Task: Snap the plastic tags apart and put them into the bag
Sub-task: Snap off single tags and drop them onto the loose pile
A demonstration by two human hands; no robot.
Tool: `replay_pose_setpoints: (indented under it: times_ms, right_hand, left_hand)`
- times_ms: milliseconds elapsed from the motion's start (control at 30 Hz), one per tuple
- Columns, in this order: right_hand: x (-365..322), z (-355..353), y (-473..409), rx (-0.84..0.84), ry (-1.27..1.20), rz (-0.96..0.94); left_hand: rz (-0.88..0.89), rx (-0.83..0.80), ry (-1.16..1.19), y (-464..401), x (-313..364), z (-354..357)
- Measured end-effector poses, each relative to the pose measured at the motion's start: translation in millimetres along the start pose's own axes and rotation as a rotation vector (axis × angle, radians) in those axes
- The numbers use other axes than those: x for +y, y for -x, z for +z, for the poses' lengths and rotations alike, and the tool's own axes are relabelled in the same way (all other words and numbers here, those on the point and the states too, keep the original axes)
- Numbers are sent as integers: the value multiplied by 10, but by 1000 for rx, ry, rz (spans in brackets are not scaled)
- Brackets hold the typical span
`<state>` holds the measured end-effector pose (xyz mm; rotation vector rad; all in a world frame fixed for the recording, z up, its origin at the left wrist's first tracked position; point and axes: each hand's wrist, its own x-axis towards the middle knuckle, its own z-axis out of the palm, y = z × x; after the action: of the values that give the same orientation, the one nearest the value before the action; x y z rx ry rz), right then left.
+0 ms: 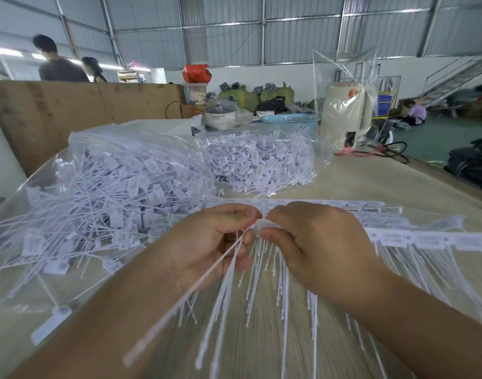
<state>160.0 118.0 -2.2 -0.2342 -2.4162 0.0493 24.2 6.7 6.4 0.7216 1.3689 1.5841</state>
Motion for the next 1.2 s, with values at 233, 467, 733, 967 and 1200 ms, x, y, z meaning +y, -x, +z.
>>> replay_pose_setpoints:
  times_ms: [233,467,733,967,1200]
  right_hand:
    - [8,41,-10,-141,52,-45]
    - [59,29,-2,-141,-17,85]
    - [141,177,56,-504,-147,88]
    - [275,183,50,-695,-158,131]
    - [382,68,38,-768,-57,247]
  left_hand:
    - [104,166,-364,9,-14,-26]
    - [368,409,-679,-19,-5,-183]
    - [314,245,-707,-46,-97,-97]
    - [302,216,-739,-44,-106,-122]
    - [244,159,-765,-45,-119,-124]
